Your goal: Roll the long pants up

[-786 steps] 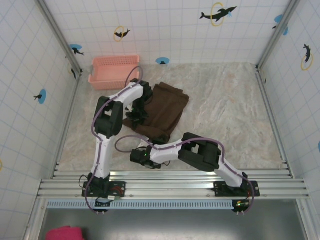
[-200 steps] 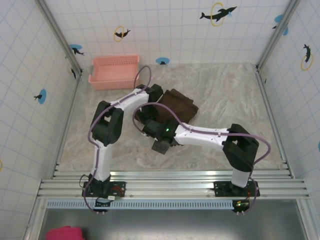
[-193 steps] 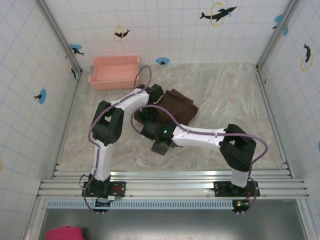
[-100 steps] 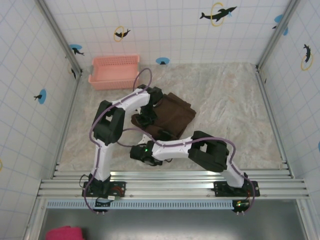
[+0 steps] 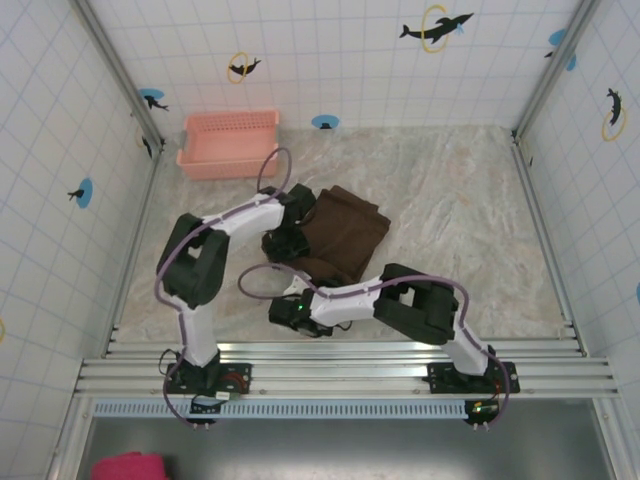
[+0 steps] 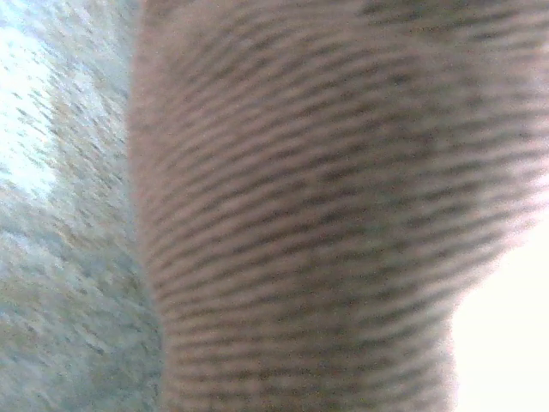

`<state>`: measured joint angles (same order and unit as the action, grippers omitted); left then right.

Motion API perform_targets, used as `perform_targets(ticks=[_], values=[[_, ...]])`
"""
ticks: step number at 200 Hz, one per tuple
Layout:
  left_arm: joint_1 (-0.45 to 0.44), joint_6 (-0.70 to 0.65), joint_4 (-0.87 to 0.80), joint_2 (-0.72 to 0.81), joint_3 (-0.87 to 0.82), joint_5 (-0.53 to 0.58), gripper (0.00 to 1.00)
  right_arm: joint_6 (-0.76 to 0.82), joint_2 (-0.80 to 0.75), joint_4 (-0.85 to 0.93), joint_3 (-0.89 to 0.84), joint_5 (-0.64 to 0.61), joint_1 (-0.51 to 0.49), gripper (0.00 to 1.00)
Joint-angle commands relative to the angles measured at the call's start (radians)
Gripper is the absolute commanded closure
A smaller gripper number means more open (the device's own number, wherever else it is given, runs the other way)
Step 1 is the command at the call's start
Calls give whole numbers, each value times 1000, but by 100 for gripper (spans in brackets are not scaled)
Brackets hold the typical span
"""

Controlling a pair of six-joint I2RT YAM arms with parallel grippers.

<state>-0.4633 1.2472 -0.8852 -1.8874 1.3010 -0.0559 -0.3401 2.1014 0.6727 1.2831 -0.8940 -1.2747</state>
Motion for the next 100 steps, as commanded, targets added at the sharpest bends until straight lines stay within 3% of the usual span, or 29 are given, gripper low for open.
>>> perform_targets(ticks=[1,26,57,100], values=[[25,-89,235,191,-114,-19,3,111,-37,-94,-72,434,107,100],[33,-111,284,364,-192,8,2,184,-47,-110,-87,705,209,100],[33,22,515,544,-397,22,2,233,-32,-107,-89,992,312,100],[34,154,948,679,-682,12,2,268,38,-67,-77,1151,373,100]])
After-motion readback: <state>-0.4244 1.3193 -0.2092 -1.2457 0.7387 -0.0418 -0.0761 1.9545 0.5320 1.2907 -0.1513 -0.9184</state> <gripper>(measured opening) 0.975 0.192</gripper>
